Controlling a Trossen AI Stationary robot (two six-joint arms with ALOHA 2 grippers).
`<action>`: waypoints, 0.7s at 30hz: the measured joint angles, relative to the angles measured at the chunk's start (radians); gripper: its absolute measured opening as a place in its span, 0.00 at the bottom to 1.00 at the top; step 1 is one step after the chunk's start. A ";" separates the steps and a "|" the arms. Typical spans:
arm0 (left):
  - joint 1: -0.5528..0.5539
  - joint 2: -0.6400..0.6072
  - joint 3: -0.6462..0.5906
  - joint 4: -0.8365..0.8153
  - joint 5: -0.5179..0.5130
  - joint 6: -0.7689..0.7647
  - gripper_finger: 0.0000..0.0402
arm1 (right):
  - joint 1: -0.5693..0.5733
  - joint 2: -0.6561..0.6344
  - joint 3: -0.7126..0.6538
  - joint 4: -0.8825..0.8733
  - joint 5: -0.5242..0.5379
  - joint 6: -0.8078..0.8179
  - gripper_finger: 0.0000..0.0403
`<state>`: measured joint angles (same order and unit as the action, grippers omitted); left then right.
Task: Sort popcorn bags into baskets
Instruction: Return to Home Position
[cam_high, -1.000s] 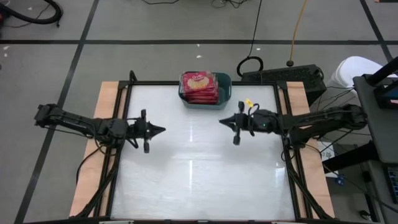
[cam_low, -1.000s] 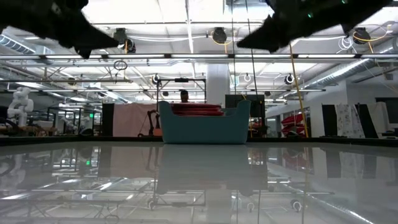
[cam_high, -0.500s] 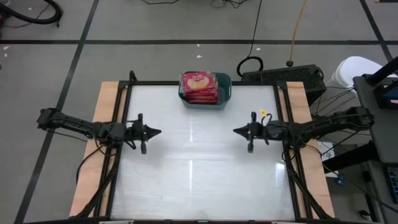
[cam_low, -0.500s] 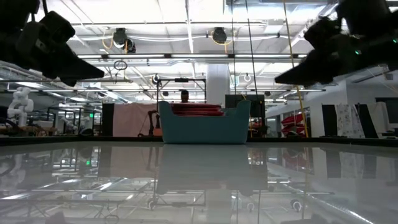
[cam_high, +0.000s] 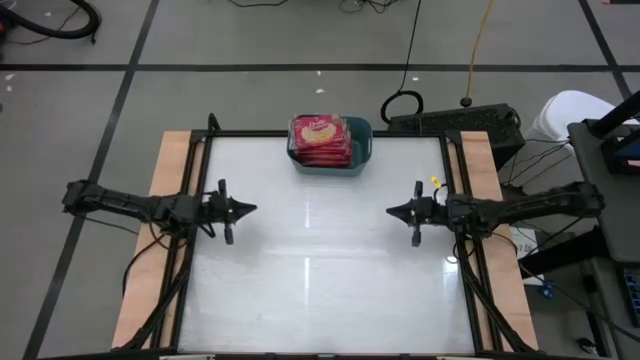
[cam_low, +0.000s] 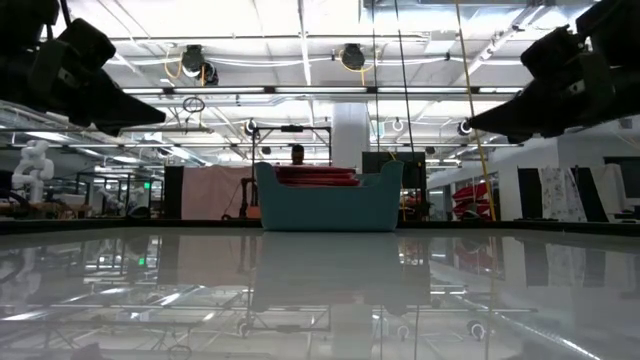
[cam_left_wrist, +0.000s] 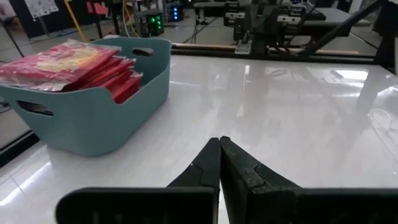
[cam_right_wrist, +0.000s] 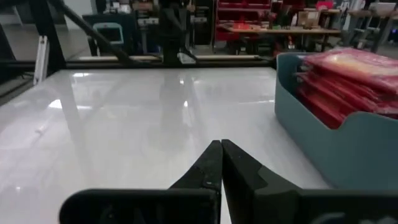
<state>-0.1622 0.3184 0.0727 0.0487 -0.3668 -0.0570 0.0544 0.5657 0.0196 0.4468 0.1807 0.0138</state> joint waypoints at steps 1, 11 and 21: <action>0.003 -0.008 0.000 -0.008 0.000 0.001 0.02 | 0.000 -0.023 0.000 -0.023 -0.002 -0.004 0.00; 0.008 -0.060 0.000 -0.032 0.011 0.010 0.02 | 0.000 -0.287 -0.002 -0.184 -0.060 -0.055 0.00; 0.008 -0.067 0.000 -0.047 0.011 0.010 0.02 | -0.001 -0.565 -0.004 -0.372 -0.099 -0.105 0.00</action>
<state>-0.1547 0.2516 0.0727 0.0021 -0.3557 -0.0471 0.0533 0.0004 0.0158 0.0745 0.0814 -0.0917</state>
